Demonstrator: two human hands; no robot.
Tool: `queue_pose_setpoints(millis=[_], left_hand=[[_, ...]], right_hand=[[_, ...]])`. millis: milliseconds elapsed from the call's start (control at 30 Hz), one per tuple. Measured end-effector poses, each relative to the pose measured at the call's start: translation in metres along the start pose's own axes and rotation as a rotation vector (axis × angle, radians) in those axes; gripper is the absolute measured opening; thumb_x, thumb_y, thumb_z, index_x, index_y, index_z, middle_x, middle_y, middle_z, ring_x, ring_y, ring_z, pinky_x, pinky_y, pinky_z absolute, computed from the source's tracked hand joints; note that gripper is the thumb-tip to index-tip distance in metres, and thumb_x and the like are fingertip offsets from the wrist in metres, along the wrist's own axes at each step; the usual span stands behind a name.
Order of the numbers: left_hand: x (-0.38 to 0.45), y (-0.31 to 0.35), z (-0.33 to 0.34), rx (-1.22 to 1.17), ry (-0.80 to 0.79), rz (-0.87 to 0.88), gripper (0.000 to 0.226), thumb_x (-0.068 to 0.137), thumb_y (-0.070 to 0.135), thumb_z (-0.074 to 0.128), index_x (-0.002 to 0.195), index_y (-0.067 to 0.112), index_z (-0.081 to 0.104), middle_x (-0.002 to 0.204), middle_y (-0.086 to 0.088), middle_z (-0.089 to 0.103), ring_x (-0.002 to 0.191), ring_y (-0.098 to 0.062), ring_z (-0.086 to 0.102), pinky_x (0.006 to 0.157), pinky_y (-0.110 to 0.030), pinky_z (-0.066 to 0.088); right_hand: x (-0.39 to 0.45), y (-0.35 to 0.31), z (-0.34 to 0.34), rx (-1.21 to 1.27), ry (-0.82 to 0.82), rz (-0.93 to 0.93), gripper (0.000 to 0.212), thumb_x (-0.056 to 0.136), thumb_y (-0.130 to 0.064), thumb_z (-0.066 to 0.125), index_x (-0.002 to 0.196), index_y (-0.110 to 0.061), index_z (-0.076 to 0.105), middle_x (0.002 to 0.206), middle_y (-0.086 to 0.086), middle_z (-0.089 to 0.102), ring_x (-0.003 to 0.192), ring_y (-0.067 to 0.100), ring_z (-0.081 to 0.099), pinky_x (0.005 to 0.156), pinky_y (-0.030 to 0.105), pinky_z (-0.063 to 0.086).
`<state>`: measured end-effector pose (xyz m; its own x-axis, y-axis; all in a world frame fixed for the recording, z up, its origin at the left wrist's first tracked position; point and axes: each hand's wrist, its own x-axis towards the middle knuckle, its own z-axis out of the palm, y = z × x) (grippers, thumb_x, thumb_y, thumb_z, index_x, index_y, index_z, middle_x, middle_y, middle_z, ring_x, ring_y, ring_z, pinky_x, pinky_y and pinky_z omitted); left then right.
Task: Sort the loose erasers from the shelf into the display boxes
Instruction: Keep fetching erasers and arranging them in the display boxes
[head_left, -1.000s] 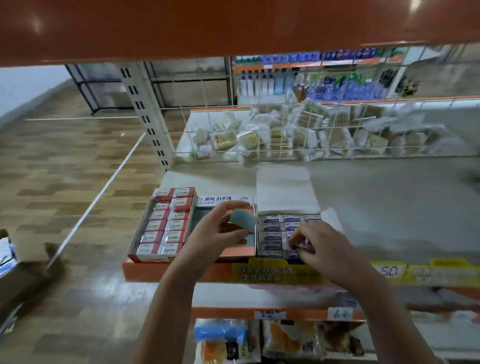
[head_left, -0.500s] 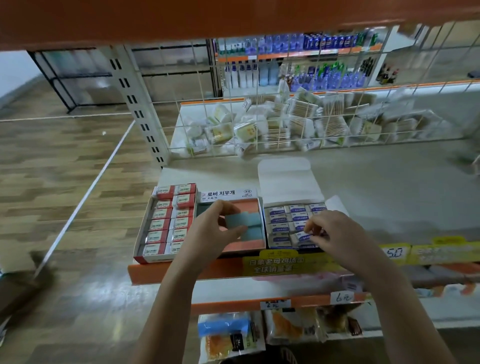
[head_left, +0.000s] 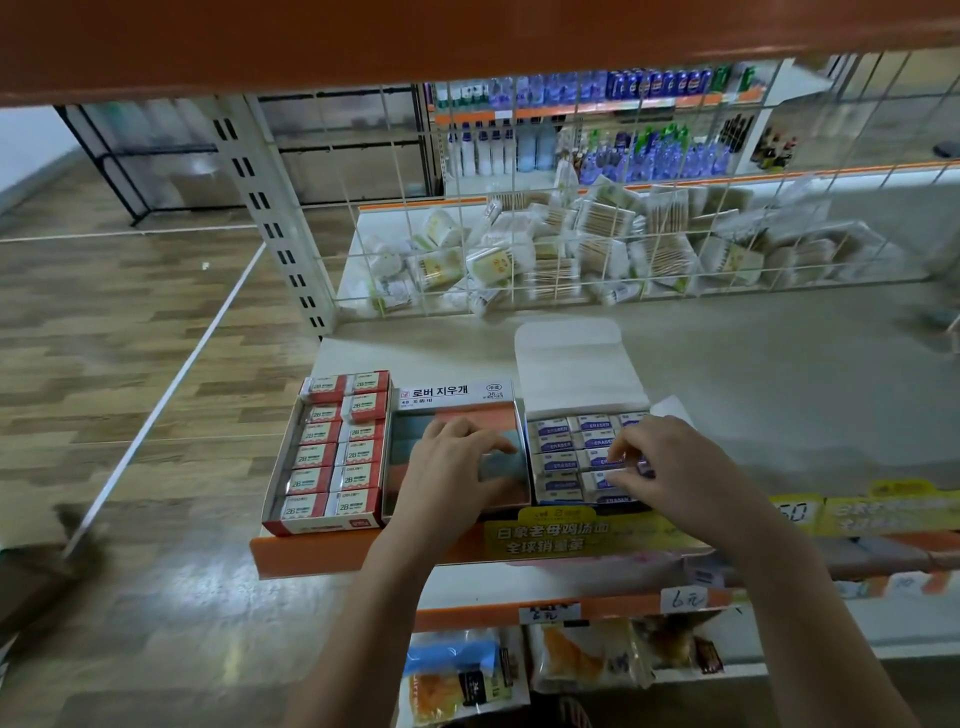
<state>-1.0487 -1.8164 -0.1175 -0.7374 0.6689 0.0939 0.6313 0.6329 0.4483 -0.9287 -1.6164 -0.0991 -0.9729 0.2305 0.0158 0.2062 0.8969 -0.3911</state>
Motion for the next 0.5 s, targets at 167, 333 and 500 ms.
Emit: queue_pose_setpoints(millis=[167,333,500], left_hand=[[0.002,-0.001,0.004,0.03,-0.035,0.009,0.03,0.083,0.036,0.065,0.112,0.033,0.058,0.11,0.01,0.053,0.105,-0.012,0.04,0.083,-0.026,0.033],[0.004,-0.002,0.005,0.045,-0.028,0.029,0.028,0.083,0.037,0.065,0.109,0.029,0.057,0.109,0.01,0.055,0.104,-0.012,0.04,0.08,-0.026,0.033],[0.002,-0.009,0.001,0.054,-0.076,0.045,0.035,0.086,0.041,0.061,0.119,0.031,0.057,0.116,0.007,0.053,0.111,-0.013,0.04,0.085,-0.027,0.03]], right_hand=[[0.004,-0.012,-0.001,0.026,0.0,-0.048,0.009,0.087,-0.033,0.06,0.093,-0.027,0.057,0.084,-0.017,0.048,0.084,0.003,0.042,0.067,0.018,0.032],[0.011,-0.032,0.001,0.095,-0.011,-0.112,0.012,0.087,-0.033,0.061,0.094,-0.024,0.06,0.088,-0.011,0.056,0.084,0.003,0.047,0.068,0.013,0.035],[0.017,-0.045,0.001,0.102,-0.036,-0.138,0.015,0.087,-0.036,0.059,0.093,-0.023,0.061,0.09,-0.011,0.057,0.087,0.005,0.048,0.072,0.019,0.037]])
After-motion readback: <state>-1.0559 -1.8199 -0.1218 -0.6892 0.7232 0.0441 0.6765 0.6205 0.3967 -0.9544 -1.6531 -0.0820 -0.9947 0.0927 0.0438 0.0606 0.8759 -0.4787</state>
